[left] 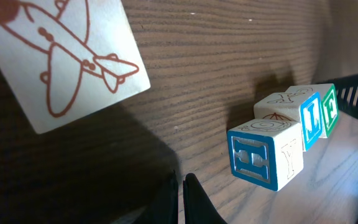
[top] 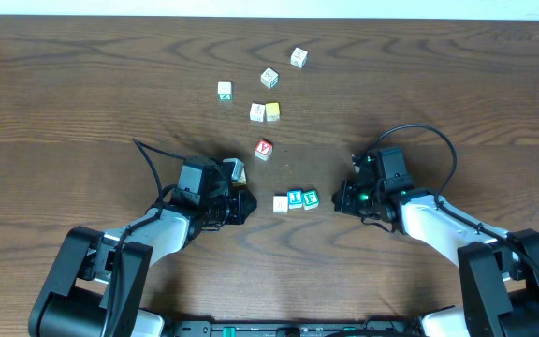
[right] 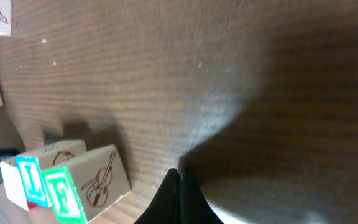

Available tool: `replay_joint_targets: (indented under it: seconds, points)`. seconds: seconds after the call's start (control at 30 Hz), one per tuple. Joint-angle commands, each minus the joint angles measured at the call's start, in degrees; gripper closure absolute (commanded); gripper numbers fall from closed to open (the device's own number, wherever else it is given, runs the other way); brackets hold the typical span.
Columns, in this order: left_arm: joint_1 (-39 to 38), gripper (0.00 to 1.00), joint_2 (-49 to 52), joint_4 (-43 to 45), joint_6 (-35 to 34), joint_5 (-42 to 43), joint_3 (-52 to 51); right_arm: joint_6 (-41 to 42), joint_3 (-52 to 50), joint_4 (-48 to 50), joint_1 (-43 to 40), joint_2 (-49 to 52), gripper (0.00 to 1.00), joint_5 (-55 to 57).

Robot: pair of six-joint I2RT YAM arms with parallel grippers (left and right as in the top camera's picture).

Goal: Lift 3 blocks

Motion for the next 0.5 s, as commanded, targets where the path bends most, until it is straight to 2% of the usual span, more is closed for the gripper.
replay_joint_targets:
  seconds: [0.0,0.2,0.47]
  points:
    - [-0.2,0.93,0.3,0.2,-0.1,-0.8,0.1,-2.6,-2.1,0.2,-0.6,2.3,0.99,4.4]
    - [-0.2,0.93,0.3,1.1,-0.1,-0.8,0.1,-4.0,-2.1,3.7,-0.6,2.3,0.99,-2.7]
    - [-0.2,0.93,0.3,1.2,-0.1,-0.8,0.1,-4.0,-2.1,4.2,1.3,2.3,0.99,-4.5]
